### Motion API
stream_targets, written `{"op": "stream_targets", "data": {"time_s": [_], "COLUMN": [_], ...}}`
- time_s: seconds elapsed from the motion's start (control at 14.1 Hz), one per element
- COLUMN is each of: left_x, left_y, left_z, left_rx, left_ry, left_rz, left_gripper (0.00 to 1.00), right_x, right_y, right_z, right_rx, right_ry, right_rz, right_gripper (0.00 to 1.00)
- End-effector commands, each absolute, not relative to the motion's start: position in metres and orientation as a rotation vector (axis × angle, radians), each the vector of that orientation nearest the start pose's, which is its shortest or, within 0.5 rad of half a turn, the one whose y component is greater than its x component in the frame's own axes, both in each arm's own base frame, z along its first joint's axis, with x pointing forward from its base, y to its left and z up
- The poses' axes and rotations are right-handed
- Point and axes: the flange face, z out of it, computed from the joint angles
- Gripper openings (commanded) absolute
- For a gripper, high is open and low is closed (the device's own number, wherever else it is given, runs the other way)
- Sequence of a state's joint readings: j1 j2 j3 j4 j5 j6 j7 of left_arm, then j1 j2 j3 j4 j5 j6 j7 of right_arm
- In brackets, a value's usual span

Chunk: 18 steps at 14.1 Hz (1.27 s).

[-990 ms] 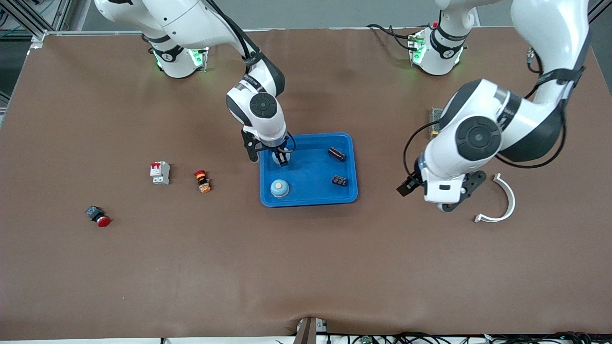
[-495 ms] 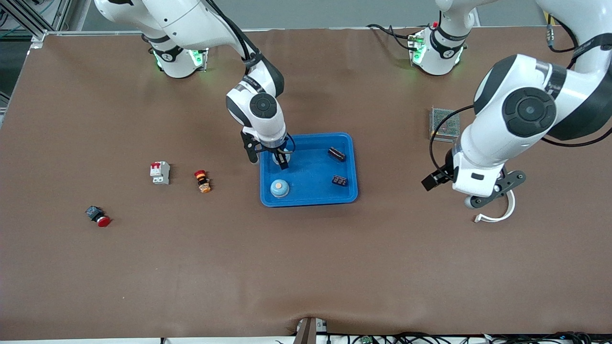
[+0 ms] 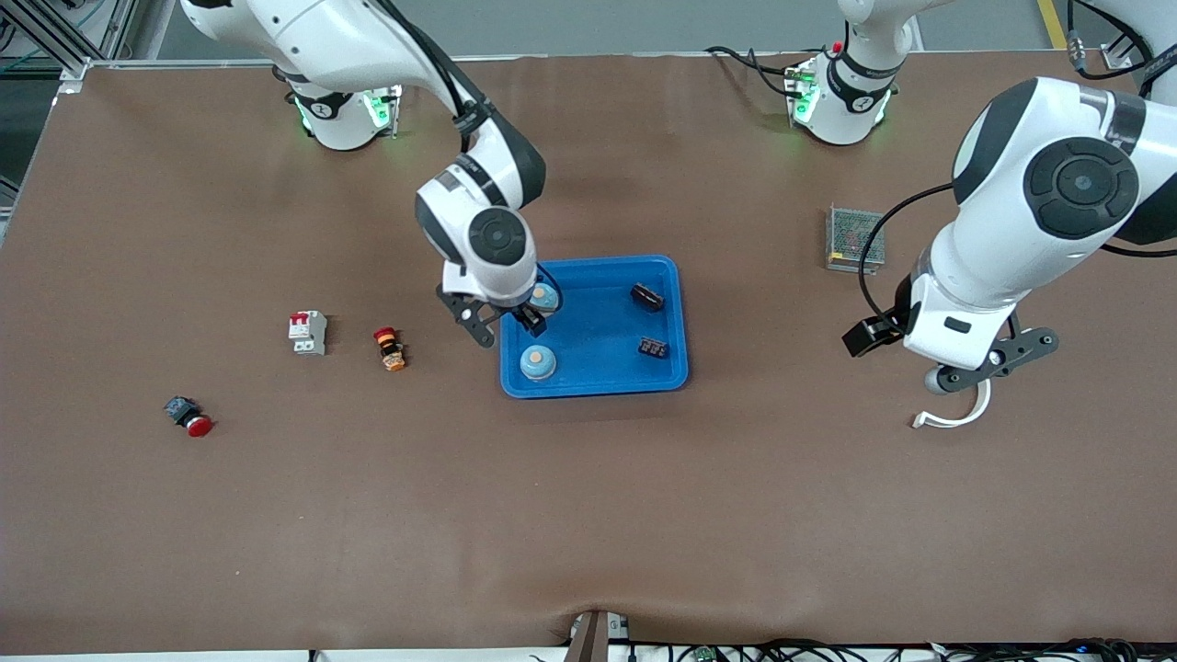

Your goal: Place electrolytic capacitor and blue bell in tray

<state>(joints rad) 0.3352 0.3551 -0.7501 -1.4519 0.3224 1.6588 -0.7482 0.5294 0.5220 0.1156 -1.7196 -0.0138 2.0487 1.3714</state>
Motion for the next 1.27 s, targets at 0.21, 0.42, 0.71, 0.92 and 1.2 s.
{"op": "stream_targets", "data": {"time_s": [0.21,0.42,0.71,0.92,1.2], "left_x": [0.598,0.586,0.564,0.543,0.522], "left_y": [-0.125,-0.105,-0.059,-0.039,-0.02], "left_z": [0.581,0.605,0.637,0.652,0.659], "left_rx": [-3.033,-3.072,-3.089,-3.117,-3.12], "left_ry": [-0.252,-0.142,-0.052,-0.053,0.018], "left_rz": [-0.014,-0.03,-0.056,0.006,0.025], "left_gripper": [1.0,1.0,1.0,1.0,1.0], "right_x": [0.599,0.62,0.64,0.649,0.656], "right_y": [0.253,0.185,0.087,0.005,-0.072], "right_z": [0.312,0.332,0.346,0.376,0.455], "right_rx": [-3.149,-3.147,-3.106,-3.088,-3.066], "right_ry": [0.578,0.367,0.116,-0.074,-0.16], "right_rz": [0.462,0.511,0.49,0.434,0.368], "right_gripper": [1.0,1.0,1.0,1.0,1.0]}}
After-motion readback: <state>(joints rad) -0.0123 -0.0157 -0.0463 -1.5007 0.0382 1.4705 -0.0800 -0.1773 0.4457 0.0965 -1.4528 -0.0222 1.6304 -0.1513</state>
